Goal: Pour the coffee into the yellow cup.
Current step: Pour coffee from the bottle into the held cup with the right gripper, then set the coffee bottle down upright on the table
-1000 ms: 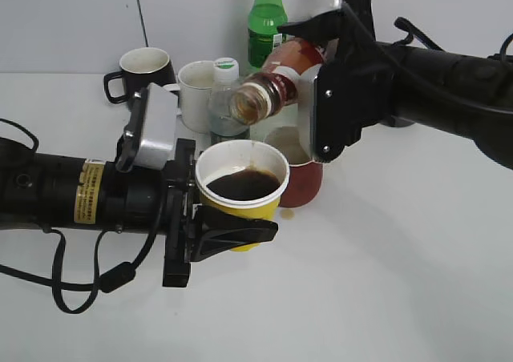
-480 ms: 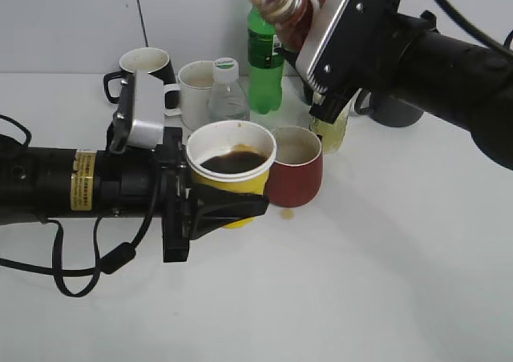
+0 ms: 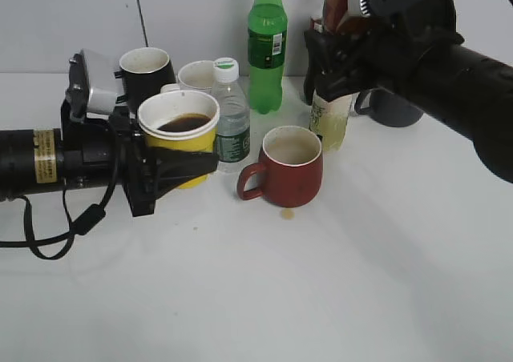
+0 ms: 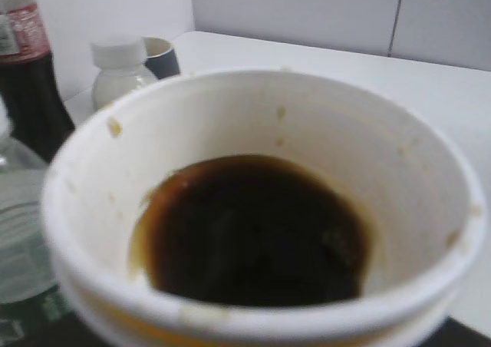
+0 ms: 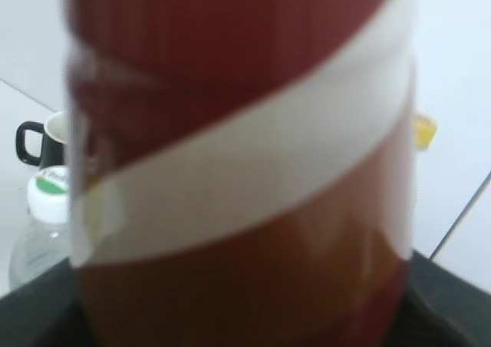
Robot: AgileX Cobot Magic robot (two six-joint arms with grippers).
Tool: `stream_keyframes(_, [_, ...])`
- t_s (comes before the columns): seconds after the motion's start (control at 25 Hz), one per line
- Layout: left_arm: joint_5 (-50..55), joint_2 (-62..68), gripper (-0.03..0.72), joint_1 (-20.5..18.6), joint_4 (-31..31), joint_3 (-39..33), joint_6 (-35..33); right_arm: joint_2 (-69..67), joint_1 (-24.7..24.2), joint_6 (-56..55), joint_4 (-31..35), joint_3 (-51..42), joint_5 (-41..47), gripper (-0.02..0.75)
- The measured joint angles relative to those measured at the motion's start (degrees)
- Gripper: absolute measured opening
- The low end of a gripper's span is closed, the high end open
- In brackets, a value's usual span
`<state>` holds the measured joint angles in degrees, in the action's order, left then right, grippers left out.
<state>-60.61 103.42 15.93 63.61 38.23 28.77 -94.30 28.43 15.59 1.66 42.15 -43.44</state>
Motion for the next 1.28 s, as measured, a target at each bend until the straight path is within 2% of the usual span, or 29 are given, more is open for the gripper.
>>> stream_keyframes(0.2, [4.0,0.0,0.38,-3.1,-2.3,0.0,0.0,0.0,-0.7,-1.9,4.8,-4.6,-2.2,0.503])
stream_keyframes(0.36, [8.0,0.0,0.38,-3.5,-6.1,0.0,-0.3,0.0,-4.0,-6.1,6.1,-7.9,-3.6,0.503])
stream_keyframes(0.56, [8.5,0.3,0.38,-3.6,-11.5,0.0,-4.6,0.0,-7.6,-7.6,6.8,-10.3,-4.7,0.503])
stream_keyframes(0.8, [4.7,4.2,0.38,-3.6,-17.6,0.0,-9.0,-1.0,-9.0,-7.6,6.4,-11.1,-6.1,0.503])
stream_keyframes(1.04, [1.3,10.7,0.38,-3.6,-22.9,0.0,-14.7,-7.8,-9.0,-7.6,6.3,-11.1,-9.3,0.503])
stream_keyframes(1.28, [-4.1,17.0,0.38,-3.6,-27.6,0.8,-15.7,-14.7,-9.0,-7.6,6.2,-11.2,-15.0,0.503])
